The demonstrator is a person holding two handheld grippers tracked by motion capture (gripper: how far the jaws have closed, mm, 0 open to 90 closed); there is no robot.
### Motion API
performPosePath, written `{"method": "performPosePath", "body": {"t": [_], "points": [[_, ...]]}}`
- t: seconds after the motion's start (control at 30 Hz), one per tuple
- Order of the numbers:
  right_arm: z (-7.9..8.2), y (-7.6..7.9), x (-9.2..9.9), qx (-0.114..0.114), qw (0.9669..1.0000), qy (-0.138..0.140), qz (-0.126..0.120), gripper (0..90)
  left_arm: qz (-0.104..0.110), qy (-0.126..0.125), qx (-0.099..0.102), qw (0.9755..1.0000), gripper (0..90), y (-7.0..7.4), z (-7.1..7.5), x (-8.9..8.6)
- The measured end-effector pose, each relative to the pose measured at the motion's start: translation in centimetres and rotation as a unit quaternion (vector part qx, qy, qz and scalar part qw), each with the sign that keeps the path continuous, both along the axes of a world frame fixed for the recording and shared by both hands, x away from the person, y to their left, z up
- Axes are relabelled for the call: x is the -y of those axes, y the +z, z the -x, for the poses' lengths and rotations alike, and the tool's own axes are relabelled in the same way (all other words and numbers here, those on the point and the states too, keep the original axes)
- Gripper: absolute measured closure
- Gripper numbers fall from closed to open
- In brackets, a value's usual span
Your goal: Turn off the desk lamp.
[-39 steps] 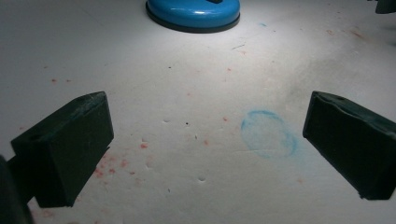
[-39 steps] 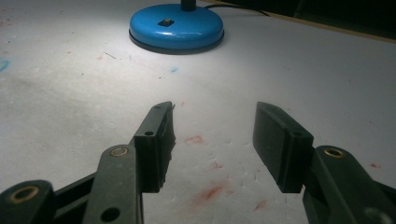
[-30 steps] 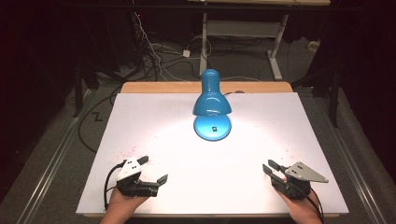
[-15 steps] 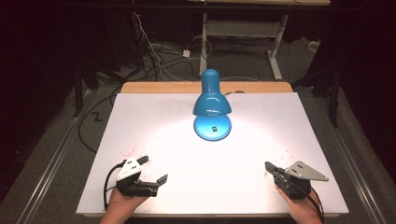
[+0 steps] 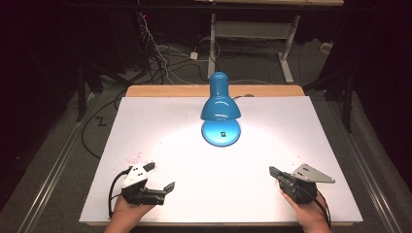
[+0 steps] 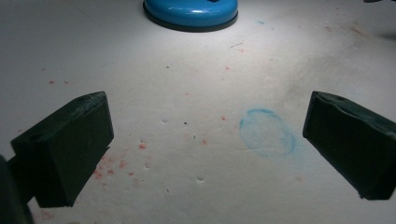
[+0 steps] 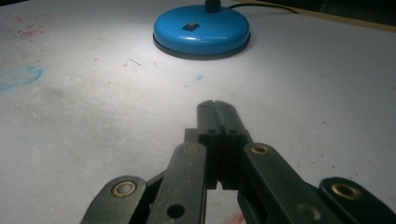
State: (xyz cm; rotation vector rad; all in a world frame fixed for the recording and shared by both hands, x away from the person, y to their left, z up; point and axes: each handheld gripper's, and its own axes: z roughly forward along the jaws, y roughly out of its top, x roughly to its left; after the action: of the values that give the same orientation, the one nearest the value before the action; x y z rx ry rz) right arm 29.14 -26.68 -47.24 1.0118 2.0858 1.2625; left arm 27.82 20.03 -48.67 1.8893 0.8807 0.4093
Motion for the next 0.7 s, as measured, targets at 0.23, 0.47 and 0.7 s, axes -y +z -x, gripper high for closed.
{"method": "performPosePath", "body": {"t": [0.23,0.47,0.7], "points": [[-1.2,0.2,-2.1,-0.003,0.9996,0.027,0.006,90.0,0.002,0.002,-0.002,1.0000,1.2,-0.1,-0.1,-0.2],[-2.8,0.1,-3.9,-0.002,0.9997,0.022,-0.010,90.0,0.004,0.004,-0.001,1.0000,1.1,0.0,-0.1,-0.3],[-5.0,0.2,-4.9,-0.008,0.9998,0.004,-0.018,90.0,0.002,0.004,0.000,1.0000,1.2,0.0,-0.1,-0.5]]}}
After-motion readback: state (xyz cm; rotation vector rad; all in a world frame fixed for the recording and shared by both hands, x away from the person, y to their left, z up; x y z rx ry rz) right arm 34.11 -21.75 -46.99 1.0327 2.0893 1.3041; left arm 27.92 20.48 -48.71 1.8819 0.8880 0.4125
